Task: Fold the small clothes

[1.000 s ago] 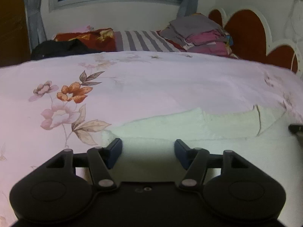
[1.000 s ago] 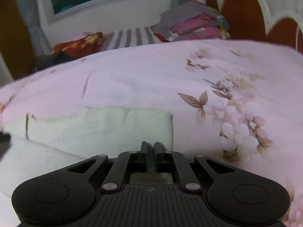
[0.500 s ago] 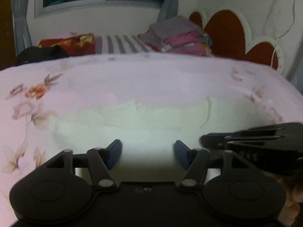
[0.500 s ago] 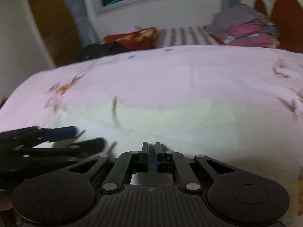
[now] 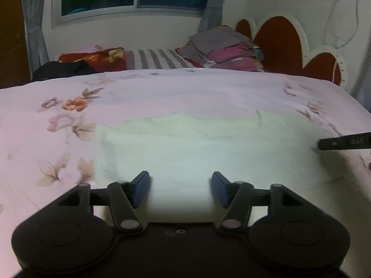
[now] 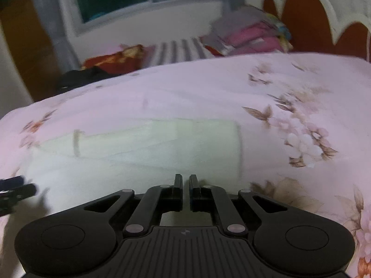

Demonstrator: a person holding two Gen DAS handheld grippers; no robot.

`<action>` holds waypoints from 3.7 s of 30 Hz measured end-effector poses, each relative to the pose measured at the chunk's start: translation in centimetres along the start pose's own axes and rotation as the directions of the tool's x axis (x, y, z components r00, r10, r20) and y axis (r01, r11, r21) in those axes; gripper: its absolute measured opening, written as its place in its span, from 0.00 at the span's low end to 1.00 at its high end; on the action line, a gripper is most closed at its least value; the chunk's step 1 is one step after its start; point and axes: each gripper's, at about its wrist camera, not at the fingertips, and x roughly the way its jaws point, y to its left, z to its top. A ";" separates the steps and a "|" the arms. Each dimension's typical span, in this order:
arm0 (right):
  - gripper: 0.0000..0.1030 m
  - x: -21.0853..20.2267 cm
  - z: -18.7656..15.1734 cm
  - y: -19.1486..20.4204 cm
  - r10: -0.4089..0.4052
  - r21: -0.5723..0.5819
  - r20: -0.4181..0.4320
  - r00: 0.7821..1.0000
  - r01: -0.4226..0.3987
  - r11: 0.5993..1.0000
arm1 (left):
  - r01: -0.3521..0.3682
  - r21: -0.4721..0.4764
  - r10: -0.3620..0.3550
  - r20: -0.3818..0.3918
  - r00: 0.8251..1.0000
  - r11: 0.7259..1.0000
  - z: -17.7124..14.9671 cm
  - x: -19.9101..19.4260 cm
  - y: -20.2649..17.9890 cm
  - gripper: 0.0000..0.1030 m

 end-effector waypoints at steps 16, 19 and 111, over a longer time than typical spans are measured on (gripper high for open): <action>0.38 -1.6 -2.9 -3.3 -0.118 0.126 0.010 0.993 0.116 0.985 | -0.018 -0.034 0.017 -0.041 0.999 0.999 -2.7 -1.1 2.2 0.57; 0.38 -2.7 -2.9 -5.0 -0.048 0.236 0.032 0.998 0.040 0.971 | -0.009 -0.044 0.007 -0.036 0.999 0.999 -3.0 -1.4 2.4 0.57; 0.45 -18.7 -17.5 -6.3 0.053 0.153 -0.043 0.998 -0.046 0.987 | -0.101 -0.107 0.089 -0.111 0.990 0.989 -16.9 -18.0 2.4 0.56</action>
